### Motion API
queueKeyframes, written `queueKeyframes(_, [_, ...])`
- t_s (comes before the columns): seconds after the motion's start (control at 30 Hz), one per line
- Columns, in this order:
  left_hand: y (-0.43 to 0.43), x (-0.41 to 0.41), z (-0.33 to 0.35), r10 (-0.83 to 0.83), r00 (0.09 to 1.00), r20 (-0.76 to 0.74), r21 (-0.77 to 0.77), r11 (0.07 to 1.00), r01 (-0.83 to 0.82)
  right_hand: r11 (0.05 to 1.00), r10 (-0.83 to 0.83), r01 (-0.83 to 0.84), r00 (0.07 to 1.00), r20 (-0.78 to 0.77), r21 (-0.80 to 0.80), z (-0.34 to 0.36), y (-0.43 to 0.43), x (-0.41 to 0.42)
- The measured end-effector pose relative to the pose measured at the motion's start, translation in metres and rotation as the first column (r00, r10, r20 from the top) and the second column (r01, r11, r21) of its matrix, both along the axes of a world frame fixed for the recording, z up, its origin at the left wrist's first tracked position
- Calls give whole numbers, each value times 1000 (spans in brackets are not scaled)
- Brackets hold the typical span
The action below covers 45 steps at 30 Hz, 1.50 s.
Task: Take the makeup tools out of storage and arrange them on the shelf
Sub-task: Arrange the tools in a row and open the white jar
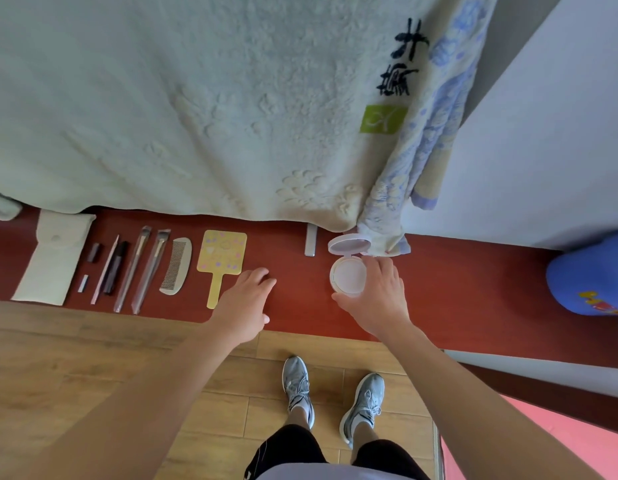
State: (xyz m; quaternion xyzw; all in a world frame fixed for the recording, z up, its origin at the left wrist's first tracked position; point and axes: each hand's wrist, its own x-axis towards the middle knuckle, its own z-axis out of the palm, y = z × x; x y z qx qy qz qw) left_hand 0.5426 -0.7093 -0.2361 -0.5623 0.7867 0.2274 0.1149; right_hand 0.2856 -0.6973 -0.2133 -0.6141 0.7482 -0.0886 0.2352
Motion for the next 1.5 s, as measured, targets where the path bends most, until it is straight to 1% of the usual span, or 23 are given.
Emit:
queueKeyframes(0.4, [2, 1, -1, 4, 999, -36, -35, 999, -5, 998, 62, -62, 998, 21, 12, -7, -15, 47])
queueKeyframes(0.7, [7, 5, -6, 93, 992, -89, -26, 995, -95, 996, 82, -82, 997, 16, 23, -14, -23, 80])
queueKeyframes(0.8, [8, 7, -6, 118, 989, -90, -33, 992, -121, 997, 69, -69, 997, 29, 33, -17, -23, 90])
queueKeyframes(0.97, [8, 11, -3, 136, 990, -46, -49, 989, -138, 998, 39, -40, 999, 22, 47, -24, -22, 102])
queueKeyframes(1.23, [10, 25, 0, 71, 996, -55, -15, 997, -72, 999, 19, -19, 1000, 11, 34, -31, -26, 120])
queueKeyframes(1.5, [9, 30, 0, 89, 991, -97, -3, 996, -90, 998, -29, 29, 999, -15, 49, -36, -27, 136])
